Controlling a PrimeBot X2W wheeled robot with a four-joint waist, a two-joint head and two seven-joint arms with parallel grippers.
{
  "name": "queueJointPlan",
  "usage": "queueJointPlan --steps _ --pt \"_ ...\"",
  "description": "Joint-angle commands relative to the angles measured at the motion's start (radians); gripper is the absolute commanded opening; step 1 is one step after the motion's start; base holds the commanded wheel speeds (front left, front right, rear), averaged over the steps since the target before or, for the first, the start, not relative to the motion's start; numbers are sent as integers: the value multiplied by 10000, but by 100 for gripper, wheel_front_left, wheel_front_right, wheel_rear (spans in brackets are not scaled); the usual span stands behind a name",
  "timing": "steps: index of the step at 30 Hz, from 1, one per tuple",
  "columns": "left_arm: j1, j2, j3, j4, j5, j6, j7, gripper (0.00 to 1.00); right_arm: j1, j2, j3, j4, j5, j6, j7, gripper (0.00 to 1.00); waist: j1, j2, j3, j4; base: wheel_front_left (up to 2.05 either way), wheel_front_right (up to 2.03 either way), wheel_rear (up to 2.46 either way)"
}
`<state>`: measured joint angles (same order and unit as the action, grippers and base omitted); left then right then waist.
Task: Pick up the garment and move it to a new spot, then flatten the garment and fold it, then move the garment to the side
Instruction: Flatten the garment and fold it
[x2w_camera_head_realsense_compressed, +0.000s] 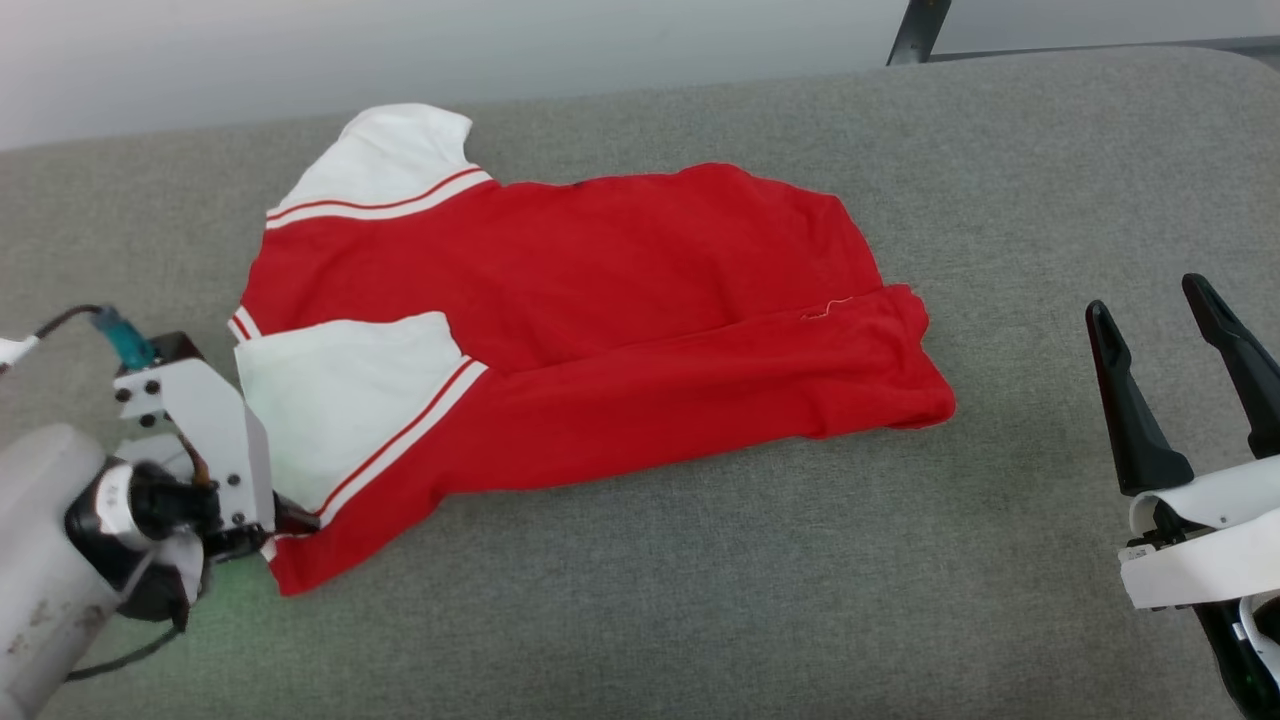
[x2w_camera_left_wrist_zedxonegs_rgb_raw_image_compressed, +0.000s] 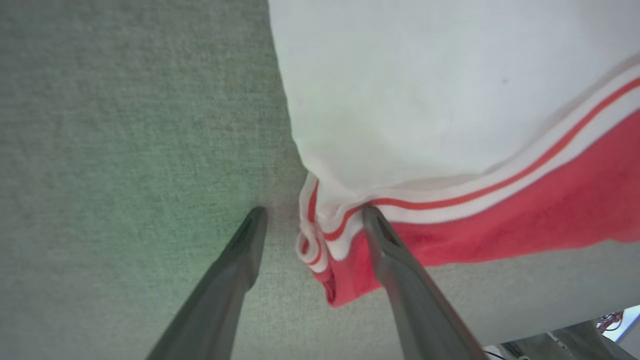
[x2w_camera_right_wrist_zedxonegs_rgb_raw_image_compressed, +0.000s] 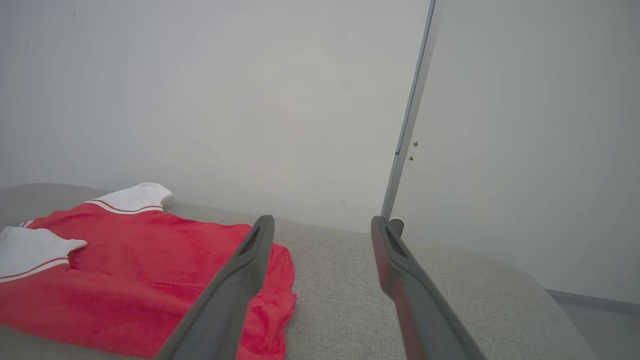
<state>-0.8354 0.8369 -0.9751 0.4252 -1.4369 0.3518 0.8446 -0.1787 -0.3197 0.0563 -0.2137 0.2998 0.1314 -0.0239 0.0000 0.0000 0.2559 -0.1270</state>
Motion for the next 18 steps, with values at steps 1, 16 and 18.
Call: queueJointPlan --steps 1,16,18 --pt "239 -255 -38 237 -164 -4 -45 100 76 53 -50 -71 61 -11 54 100 0 0 80 -49 0 0 0" --pt "-415 -876 135 1089 110 -777 -580 0 -269 -465 400 317 1530 -10 3394 100 0 0 395 362 0 0 0" --pt "-590 -989 95 1156 227 -861 -622 0 -631 -609 527 443 1853 -10 4435 100 0 0 525 480 0 0 0"
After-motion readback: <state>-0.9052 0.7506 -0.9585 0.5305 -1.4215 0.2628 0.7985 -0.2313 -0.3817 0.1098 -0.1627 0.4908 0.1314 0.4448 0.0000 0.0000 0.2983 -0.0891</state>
